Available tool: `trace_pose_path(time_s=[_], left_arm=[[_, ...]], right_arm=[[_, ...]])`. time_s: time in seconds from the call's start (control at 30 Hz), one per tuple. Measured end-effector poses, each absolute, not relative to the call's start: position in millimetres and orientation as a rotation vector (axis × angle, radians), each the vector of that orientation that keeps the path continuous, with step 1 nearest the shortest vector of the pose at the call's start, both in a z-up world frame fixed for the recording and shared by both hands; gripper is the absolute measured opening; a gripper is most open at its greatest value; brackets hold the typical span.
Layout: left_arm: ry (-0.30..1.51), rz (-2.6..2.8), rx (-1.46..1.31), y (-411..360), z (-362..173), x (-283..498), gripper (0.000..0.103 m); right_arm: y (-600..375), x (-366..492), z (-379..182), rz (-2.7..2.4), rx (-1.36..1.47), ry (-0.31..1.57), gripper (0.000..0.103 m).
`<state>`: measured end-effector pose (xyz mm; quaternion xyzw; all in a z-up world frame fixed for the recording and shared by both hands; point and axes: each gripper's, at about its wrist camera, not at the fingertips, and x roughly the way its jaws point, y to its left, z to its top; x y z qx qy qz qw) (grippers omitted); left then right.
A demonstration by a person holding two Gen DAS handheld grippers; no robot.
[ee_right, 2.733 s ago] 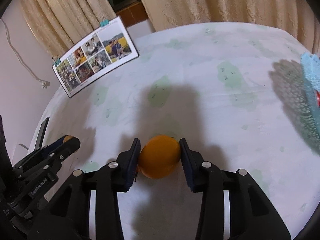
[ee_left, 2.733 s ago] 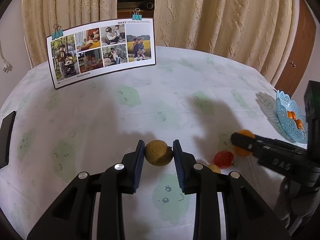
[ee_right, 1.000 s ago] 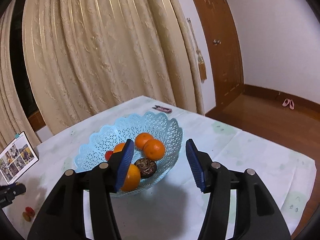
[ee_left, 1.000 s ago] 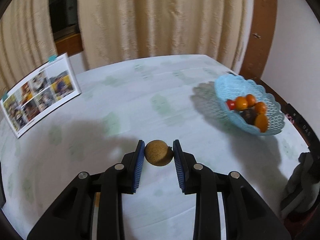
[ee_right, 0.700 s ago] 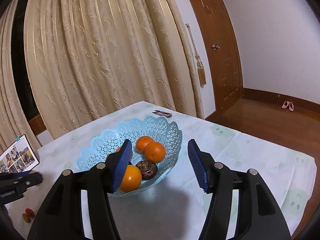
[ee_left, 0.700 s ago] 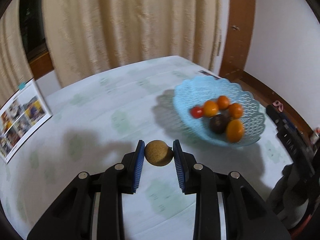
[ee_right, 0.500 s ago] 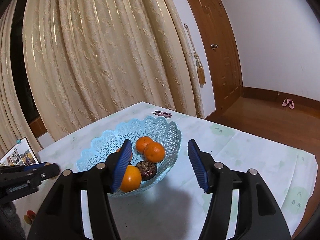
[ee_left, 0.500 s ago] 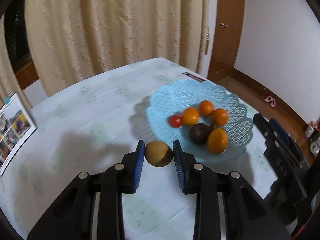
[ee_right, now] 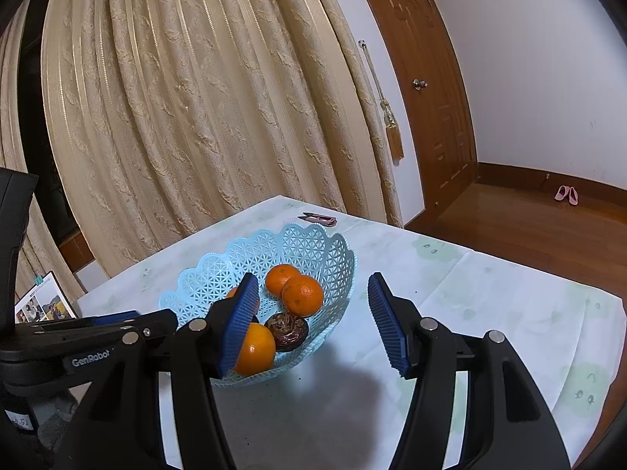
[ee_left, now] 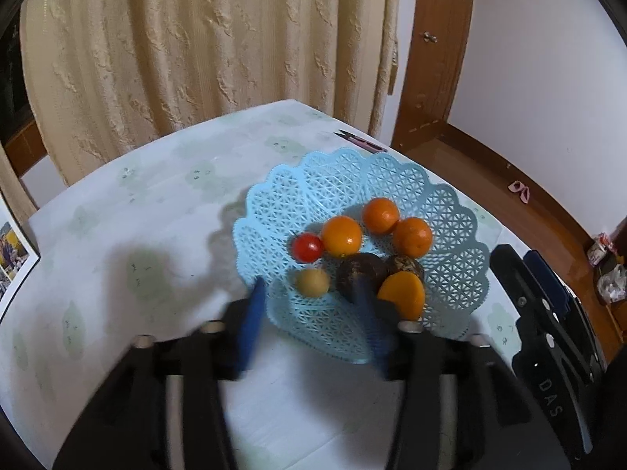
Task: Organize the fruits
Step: 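Lower the yellow-brown fruit into the basket and open the left tool, then grasp the second yellow-brown fruit with the left tool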
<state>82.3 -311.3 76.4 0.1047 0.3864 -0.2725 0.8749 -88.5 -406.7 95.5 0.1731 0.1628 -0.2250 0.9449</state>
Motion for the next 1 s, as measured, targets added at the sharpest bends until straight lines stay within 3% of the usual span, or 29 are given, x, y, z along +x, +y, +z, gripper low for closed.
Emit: trace_pose_path(time_s=[0.4,0.5,1.0], left_arm=[[0.801,-0.483,0.153,-261,88,85,0.069],[0.803,-0.447,0.136,-243,90,87,0.07],[0.783,-0.243,0.092,-128,98,71,0.07]], right_arm=[[-407,-89,96,-0.462,0.354,0.326,0.062],[-407,-90,97,-0.466,0.352,0.32,0.07],[-406,-90,97,-0.471,0.348,0.313,0.07]])
